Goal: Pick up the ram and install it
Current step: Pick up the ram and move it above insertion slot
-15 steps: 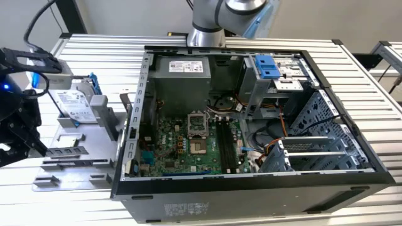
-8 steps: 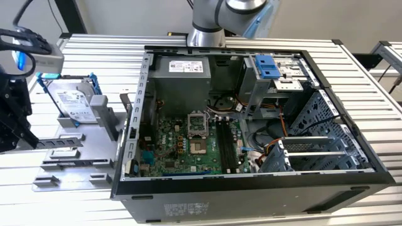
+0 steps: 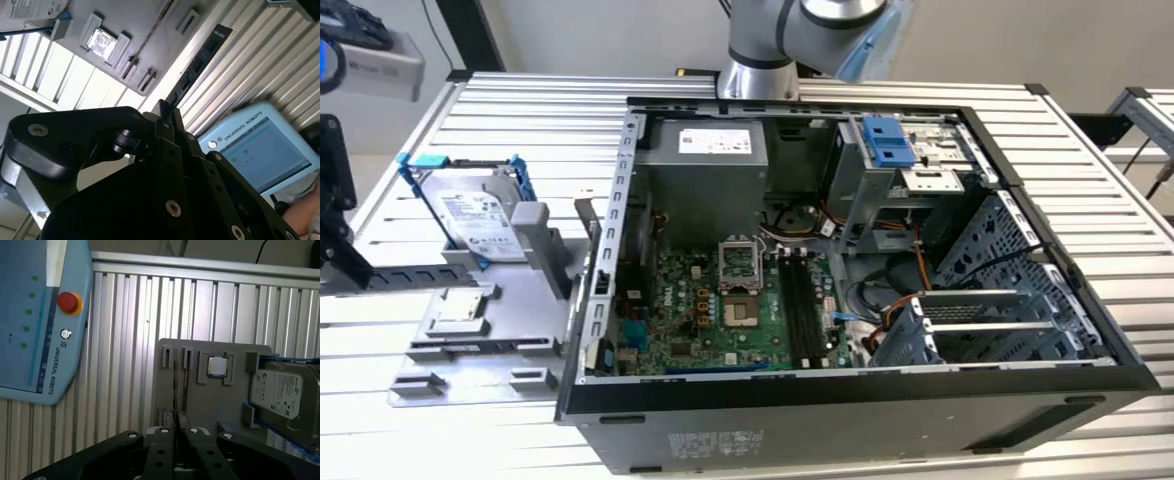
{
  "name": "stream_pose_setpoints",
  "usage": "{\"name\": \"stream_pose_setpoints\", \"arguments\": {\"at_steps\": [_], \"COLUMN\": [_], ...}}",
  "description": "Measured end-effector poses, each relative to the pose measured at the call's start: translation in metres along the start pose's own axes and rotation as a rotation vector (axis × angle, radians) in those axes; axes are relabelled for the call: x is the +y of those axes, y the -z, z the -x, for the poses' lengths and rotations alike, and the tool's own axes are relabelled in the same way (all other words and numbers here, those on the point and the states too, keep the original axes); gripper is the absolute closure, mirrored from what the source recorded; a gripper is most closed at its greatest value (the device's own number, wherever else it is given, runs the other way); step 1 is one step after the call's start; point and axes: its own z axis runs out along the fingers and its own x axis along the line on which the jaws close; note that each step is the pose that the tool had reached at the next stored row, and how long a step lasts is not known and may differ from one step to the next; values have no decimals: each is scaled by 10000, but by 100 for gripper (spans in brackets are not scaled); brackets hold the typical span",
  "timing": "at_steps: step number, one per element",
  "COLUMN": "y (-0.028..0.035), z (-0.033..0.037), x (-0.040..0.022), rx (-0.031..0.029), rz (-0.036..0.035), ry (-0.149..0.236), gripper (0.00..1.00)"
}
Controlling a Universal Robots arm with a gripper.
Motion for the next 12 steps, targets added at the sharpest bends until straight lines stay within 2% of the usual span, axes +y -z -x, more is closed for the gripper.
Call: {"name": "stream_pose_setpoints", "arguments": {"at_steps": [1,2,4,5,8,10,12], "y": [46,120,212,234,237,238,242], "z": [1,3,6,6,6,4,-1], "x": [2,5,9,10,1,-54,-134], "rx": [1,2,3,3,6,4,4], "rz": [0,0,0,-1,2,1,7], "ry": [0,0,0,1,0,-1,0], "gripper": [100,100,100,100,100,100,100]}}
